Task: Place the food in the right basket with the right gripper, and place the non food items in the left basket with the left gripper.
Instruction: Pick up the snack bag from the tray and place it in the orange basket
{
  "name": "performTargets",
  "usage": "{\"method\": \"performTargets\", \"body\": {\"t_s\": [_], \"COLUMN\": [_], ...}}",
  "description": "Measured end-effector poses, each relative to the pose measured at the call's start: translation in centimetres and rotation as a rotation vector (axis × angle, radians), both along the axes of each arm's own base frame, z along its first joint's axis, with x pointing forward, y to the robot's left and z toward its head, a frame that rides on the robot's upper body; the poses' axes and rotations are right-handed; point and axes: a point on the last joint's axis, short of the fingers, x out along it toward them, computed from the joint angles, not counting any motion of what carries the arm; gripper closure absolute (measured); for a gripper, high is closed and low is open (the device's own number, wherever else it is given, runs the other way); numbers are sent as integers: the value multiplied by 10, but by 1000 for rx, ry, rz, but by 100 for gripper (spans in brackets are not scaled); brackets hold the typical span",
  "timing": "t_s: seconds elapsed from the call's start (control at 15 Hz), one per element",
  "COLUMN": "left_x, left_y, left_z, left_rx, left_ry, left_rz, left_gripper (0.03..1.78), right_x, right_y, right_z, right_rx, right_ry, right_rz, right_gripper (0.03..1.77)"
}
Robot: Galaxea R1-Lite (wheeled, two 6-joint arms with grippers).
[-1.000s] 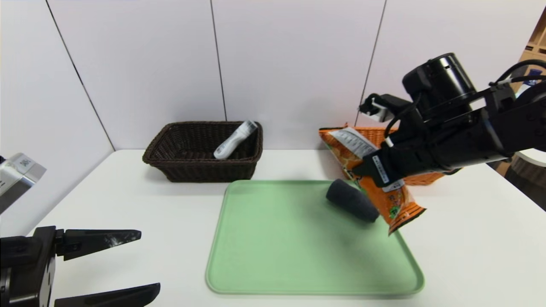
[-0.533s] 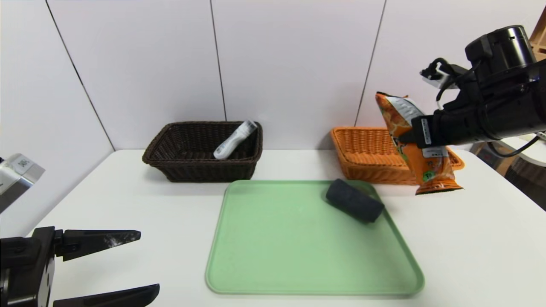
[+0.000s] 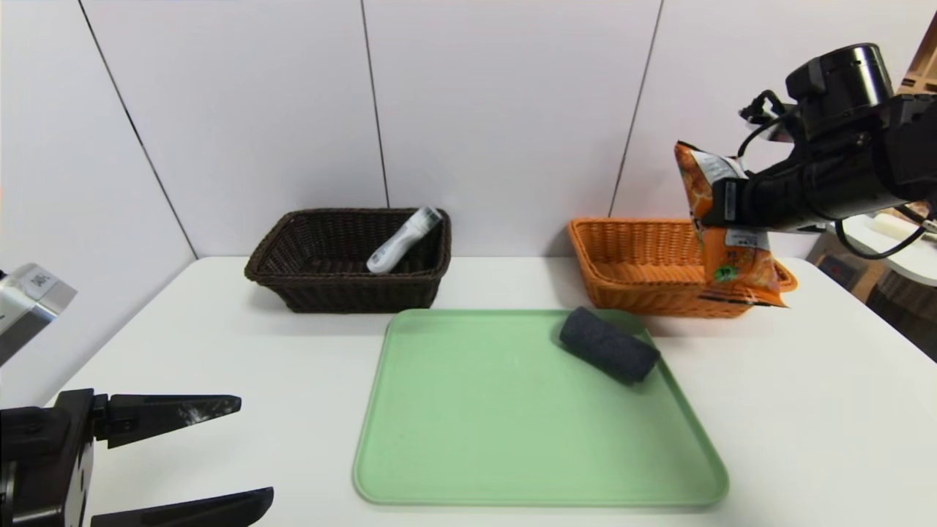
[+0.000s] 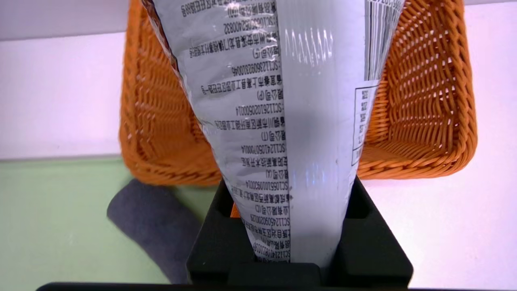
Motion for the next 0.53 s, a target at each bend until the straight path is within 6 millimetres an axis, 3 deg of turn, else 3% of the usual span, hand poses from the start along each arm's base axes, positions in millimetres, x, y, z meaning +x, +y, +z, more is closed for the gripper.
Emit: {"method": "performTargets", "body": {"t_s": [0.27, 0.53], "left_x": [0, 1], "left_y": [0, 2], "left_z": [0, 0], "left_rx": [0, 0], "left_ry": [0, -1], "left_rz": [1, 25], "left_gripper": [12, 12], "right_x": [27, 45], "right_y": [-6, -14], "right_z": [-2, -11], "right_rx": [-19, -223], "right_ry": [-14, 47], "right_rz": [-28, 104], "right_gripper": [136, 136]}}
